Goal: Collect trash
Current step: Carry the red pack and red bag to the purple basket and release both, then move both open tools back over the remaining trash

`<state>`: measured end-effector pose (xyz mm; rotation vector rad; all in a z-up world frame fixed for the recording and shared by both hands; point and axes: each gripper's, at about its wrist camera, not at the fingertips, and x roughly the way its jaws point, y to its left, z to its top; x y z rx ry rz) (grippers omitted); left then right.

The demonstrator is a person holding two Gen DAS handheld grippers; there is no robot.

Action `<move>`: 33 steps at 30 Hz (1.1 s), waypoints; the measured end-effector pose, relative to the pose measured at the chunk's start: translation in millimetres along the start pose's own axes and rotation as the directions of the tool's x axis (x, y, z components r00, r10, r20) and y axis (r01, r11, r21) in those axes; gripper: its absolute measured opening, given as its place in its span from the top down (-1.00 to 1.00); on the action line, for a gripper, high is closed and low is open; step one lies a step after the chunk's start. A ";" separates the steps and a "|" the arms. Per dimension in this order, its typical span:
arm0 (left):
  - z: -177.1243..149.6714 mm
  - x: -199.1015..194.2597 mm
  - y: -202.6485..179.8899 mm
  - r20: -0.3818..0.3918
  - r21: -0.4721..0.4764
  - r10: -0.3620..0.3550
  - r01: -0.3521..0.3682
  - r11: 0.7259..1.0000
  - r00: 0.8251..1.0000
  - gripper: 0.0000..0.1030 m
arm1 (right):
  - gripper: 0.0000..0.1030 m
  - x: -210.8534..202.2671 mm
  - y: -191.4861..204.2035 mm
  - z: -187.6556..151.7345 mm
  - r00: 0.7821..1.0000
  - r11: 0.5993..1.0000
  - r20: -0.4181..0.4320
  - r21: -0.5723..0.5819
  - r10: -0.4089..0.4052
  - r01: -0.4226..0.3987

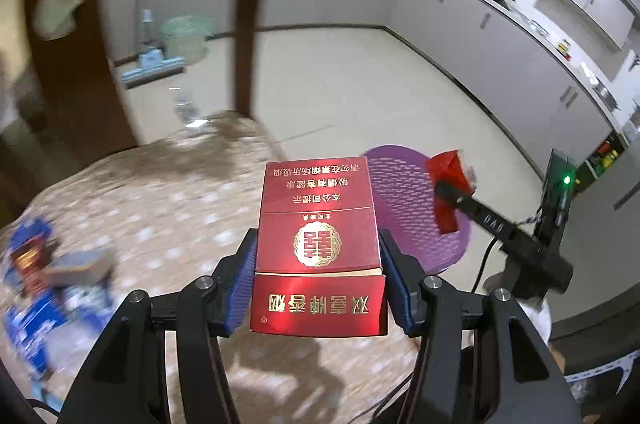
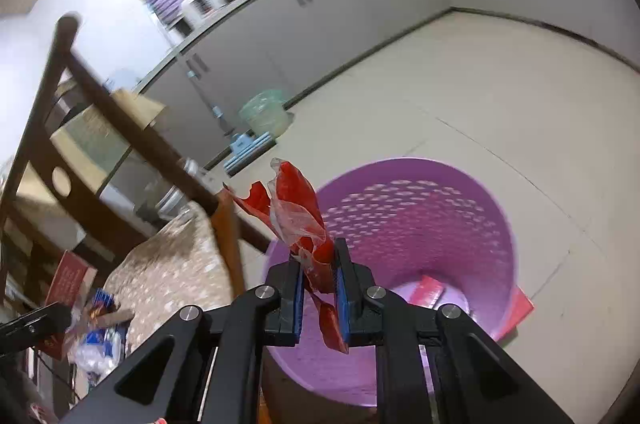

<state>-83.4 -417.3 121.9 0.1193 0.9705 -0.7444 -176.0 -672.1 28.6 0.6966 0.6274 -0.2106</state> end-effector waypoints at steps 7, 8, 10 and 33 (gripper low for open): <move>28.7 62.6 -43.4 -0.071 0.040 -0.088 0.091 0.995 0.994 -0.08 | 0.72 -6.0 -25.8 3.0 1.000 0.996 0.006 0.081 -0.023 0.022; 33.3 72.9 -49.8 -0.081 0.047 -0.105 0.109 0.993 0.991 -0.08 | 0.72 -5.5 -28.0 3.5 1.000 0.996 0.005 0.085 -0.029 0.029; 37.2 85.8 -57.9 -0.093 0.056 -0.119 0.125 0.991 0.989 -0.09 | 0.67 -3.3 -34.6 5.0 0.999 0.994 -0.002 0.097 -0.044 0.044; -45.5 -37.0 15.2 0.061 0.034 0.212 -0.214 0.976 0.975 -0.55 | 0.03 16.0 43.6 -15.3 0.985 0.979 -0.010 -0.116 -0.171 0.169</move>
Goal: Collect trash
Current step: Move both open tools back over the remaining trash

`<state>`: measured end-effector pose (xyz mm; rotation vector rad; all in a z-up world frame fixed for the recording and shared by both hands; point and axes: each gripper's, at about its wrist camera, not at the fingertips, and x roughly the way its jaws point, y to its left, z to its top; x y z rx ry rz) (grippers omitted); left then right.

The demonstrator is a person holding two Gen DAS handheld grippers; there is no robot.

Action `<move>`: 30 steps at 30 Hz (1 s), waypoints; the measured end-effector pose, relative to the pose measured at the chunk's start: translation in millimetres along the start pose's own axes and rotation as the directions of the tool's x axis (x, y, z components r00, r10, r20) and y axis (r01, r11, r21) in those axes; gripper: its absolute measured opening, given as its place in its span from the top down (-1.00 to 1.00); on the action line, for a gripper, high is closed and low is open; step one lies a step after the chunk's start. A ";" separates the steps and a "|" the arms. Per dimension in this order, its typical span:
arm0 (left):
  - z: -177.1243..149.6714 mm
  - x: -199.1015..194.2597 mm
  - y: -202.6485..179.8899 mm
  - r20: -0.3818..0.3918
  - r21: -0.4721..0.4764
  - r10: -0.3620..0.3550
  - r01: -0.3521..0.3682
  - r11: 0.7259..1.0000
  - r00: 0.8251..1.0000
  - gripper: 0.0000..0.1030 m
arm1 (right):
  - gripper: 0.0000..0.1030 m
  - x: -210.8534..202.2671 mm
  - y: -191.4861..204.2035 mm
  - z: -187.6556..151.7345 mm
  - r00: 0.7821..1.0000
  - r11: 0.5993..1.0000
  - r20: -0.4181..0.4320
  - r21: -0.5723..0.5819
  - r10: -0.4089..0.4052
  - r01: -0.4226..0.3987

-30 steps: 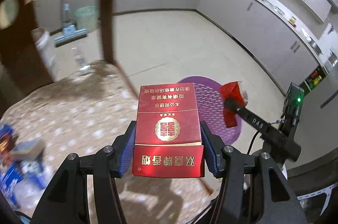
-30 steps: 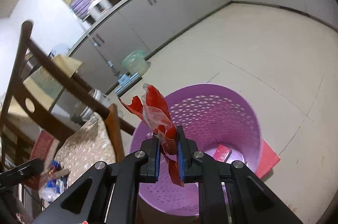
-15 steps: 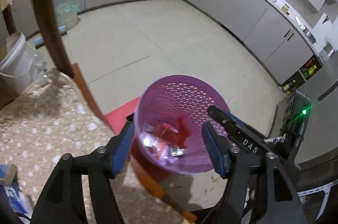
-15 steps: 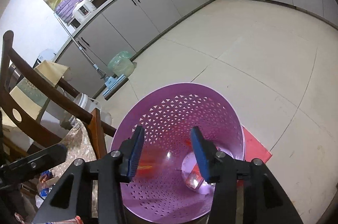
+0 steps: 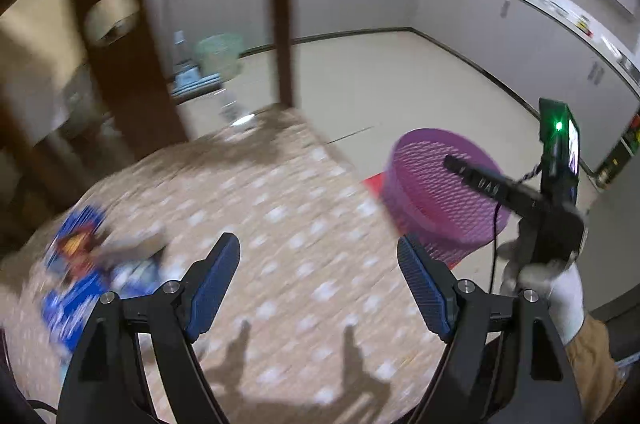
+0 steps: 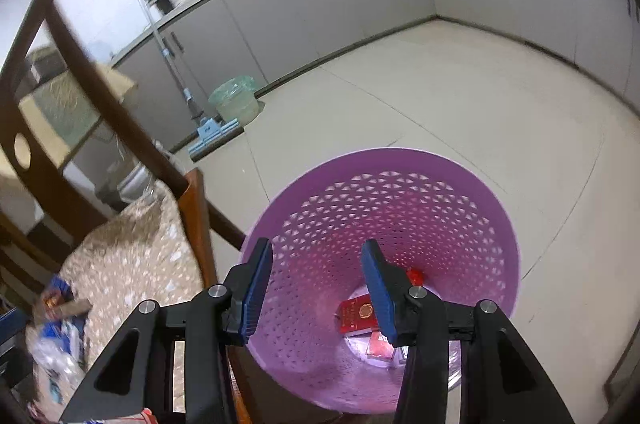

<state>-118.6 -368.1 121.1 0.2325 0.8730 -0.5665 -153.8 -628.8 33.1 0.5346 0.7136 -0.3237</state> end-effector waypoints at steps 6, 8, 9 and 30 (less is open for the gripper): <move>-62.1 -29.3 67.2 -0.043 -0.124 0.074 -0.079 0.989 0.996 -0.55 | 0.01 -6.5 54.1 -10.9 0.999 0.994 0.016 -0.108 0.028 -0.026; -84.3 -32.6 79.9 -0.066 -0.143 0.102 -0.110 0.984 0.993 -0.55 | -0.05 -9.2 79.2 -19.3 0.999 0.986 0.015 -0.162 0.046 -0.043; -96.4 -31.9 85.5 -0.084 -0.149 0.113 -0.124 0.981 0.990 -0.55 | -0.07 -9.3 90.4 -22.6 0.999 0.981 0.010 -0.188 0.050 -0.047; -158.4 -23.0 121.2 -0.237 -0.295 -0.025 -0.047 0.954 0.971 -0.64 | -0.39 37.8 196.7 -93.0 0.965 0.875 -0.250 -0.444 0.084 -0.192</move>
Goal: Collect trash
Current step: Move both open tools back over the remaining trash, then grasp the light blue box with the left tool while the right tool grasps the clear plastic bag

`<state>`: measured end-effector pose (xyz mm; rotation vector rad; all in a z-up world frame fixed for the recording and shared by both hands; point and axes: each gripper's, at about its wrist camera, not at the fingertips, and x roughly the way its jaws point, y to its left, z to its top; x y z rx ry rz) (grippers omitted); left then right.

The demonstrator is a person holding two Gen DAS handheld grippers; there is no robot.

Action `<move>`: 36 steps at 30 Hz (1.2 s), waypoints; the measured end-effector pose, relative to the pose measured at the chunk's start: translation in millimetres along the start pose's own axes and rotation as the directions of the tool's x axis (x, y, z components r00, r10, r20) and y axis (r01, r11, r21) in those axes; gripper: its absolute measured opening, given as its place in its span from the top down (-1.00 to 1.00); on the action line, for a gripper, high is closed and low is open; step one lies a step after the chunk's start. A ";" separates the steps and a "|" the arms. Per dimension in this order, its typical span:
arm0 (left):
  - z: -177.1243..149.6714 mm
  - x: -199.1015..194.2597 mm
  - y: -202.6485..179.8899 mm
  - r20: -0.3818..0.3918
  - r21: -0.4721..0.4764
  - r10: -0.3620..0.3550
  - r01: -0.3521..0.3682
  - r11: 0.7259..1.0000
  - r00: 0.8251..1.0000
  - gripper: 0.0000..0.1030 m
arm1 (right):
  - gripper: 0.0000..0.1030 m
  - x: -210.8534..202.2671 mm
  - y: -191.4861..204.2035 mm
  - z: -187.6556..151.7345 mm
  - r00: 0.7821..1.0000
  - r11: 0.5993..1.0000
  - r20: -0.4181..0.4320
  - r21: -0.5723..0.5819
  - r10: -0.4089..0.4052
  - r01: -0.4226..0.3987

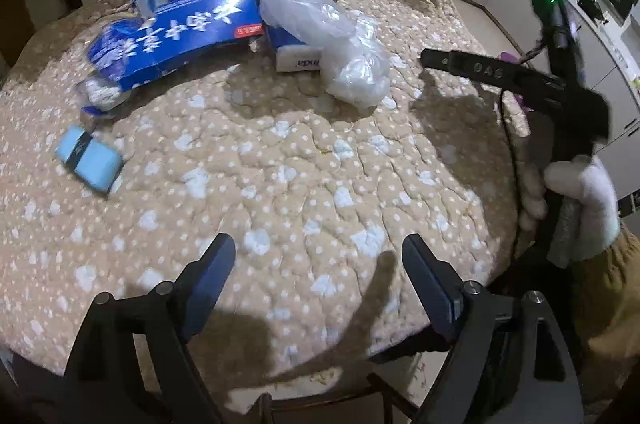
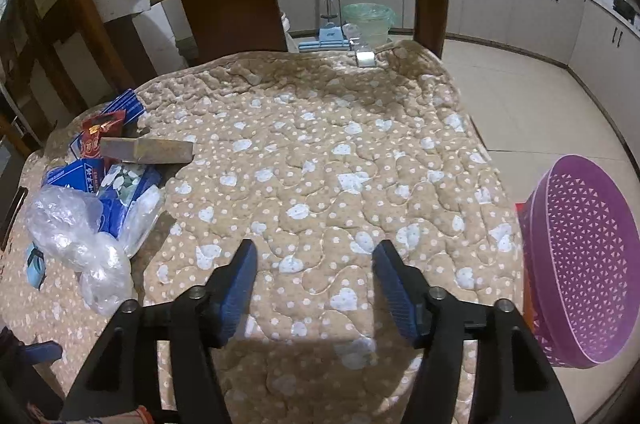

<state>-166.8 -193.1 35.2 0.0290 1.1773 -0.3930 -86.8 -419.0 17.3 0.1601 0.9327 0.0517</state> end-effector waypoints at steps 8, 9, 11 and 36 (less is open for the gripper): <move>1.4 -61.2 65.3 0.146 -0.121 0.202 -0.185 0.975 0.968 -0.64 | -0.73 7.0 6.8 -0.6 0.998 0.998 -0.017 -0.023 0.054 -0.054; 5.2 -57.4 80.7 0.122 -0.174 0.203 -0.180 0.968 0.972 -0.64 | -0.75 7.4 8.8 -0.8 0.999 0.998 -0.019 -0.032 0.047 -0.047; 15.2 -47.9 104.3 0.104 -0.267 0.158 -0.126 0.955 0.982 -0.64 | -0.77 9.1 13.3 -0.8 0.999 0.998 -0.026 -0.055 0.027 -0.028; 17.2 -38.2 92.2 0.147 -0.209 0.082 -0.050 0.977 0.986 0.49 | -0.64 -10.2 81.8 -1.8 0.958 0.949 0.008 -0.134 0.288 -0.285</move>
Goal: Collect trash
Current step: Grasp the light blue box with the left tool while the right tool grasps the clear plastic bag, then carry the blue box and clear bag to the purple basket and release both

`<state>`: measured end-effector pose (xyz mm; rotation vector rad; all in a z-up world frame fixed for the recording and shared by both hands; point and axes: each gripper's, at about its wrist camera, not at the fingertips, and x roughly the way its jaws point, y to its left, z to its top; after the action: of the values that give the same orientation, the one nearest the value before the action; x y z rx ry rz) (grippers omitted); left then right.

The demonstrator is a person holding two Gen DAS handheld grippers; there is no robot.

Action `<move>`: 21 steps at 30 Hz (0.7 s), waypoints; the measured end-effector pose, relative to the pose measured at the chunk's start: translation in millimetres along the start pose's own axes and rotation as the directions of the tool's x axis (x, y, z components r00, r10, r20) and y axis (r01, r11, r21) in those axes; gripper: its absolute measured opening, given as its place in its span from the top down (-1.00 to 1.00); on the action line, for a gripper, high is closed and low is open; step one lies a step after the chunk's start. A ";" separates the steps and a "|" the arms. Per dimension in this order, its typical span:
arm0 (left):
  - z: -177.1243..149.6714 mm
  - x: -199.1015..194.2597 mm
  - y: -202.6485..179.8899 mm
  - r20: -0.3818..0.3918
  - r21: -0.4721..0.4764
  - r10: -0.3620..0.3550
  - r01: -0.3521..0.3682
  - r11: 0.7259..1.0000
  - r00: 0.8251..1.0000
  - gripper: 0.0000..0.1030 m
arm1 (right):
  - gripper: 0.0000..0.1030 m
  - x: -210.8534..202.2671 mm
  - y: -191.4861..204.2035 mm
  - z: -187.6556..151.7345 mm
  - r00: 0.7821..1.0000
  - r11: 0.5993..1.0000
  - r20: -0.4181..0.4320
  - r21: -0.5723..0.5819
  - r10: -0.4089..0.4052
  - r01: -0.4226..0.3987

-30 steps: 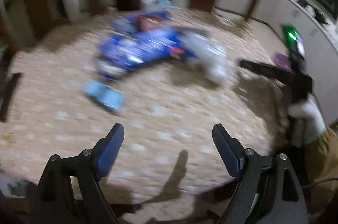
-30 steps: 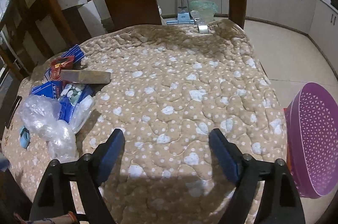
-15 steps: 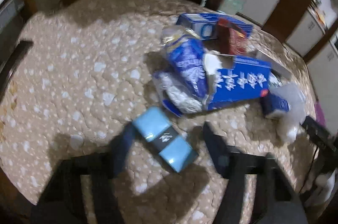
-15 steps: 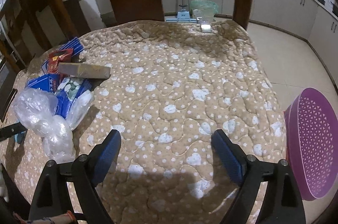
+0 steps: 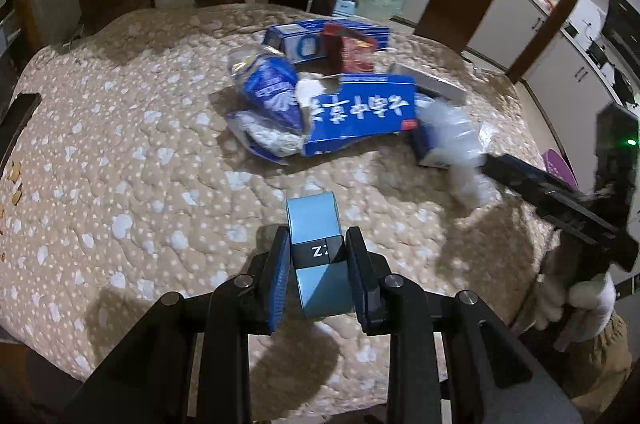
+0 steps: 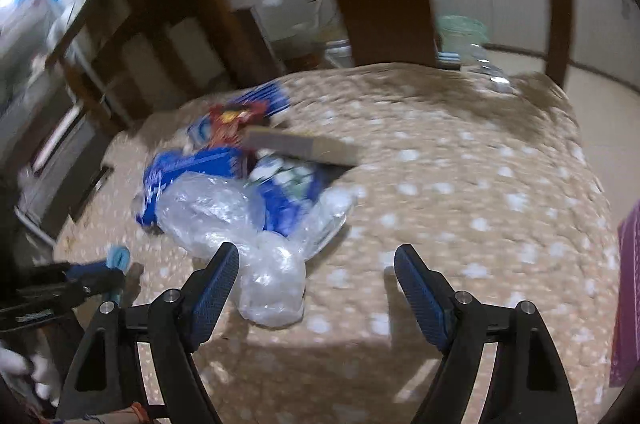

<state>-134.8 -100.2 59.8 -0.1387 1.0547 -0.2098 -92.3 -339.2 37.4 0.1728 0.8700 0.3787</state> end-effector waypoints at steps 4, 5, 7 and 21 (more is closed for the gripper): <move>-2.1 -9.3 -8.3 0.005 0.030 -0.002 0.001 1.000 1.000 0.49 | 0.05 12.5 21.2 0.0 0.999 0.998 -0.034 -0.055 0.032 -0.034; -0.6 -9.6 -9.3 0.007 0.039 0.001 -0.001 0.999 1.000 0.49 | 0.18 15.0 23.9 1.0 0.998 0.997 -0.043 -0.062 0.050 -0.053; 1.4 -8.1 -14.0 0.012 0.047 0.004 -0.004 0.999 1.000 0.49 | 0.50 14.9 31.6 -0.6 0.996 0.994 -0.049 -0.074 0.077 -0.081; 10.1 -19.6 -51.4 0.046 0.144 -0.028 0.021 0.989 0.999 0.49 | 0.63 -51.1 -13.3 -11.9 0.991 0.994 0.098 0.045 0.093 -0.098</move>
<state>-140.7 -145.4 92.2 -0.0269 0.9868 -0.3028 -127.9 -371.5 62.2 0.2775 0.7790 0.4346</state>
